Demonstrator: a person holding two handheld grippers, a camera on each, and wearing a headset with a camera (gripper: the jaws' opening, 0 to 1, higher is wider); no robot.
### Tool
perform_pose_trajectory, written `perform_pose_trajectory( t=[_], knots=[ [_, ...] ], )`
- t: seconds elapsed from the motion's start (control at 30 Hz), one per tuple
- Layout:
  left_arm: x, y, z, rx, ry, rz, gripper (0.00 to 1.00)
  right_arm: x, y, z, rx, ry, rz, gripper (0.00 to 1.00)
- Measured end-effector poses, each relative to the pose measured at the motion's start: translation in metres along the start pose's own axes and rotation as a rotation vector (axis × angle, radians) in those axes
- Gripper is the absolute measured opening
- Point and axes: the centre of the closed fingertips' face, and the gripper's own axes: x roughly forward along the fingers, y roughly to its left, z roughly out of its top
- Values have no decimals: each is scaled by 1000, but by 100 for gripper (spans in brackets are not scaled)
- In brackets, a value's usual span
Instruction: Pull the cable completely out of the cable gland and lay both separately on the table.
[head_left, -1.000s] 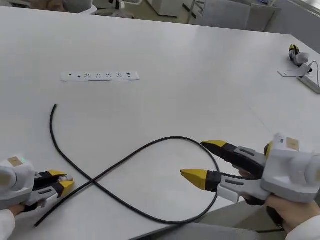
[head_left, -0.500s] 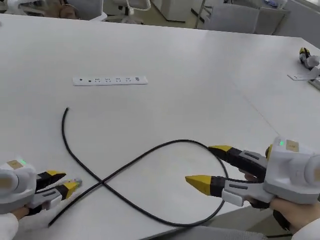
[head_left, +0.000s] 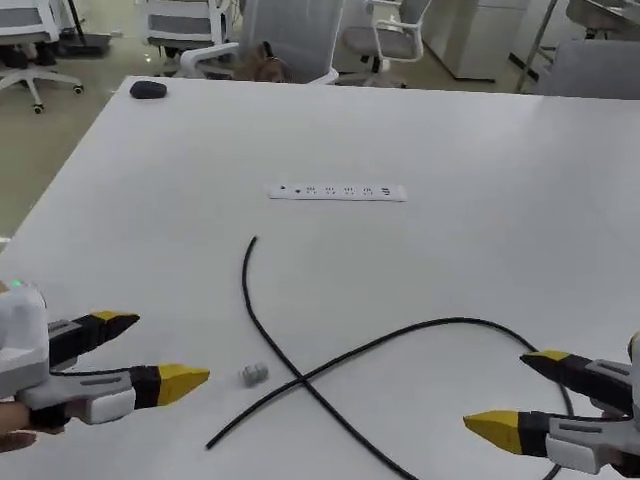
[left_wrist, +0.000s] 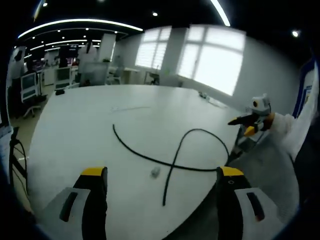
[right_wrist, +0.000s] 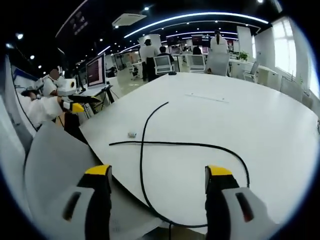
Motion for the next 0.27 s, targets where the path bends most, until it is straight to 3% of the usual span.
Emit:
perform_pose_trajectory(
  t=[0.13, 0.27],
  knots=[
    [-23, -3, -12, -34, 13, 40, 99, 1, -4, -11, 57, 22, 0, 79],
    [-28, -9, -28, -73, 42, 45, 99, 4, -3, -18, 83, 43, 6, 80]
  ],
)
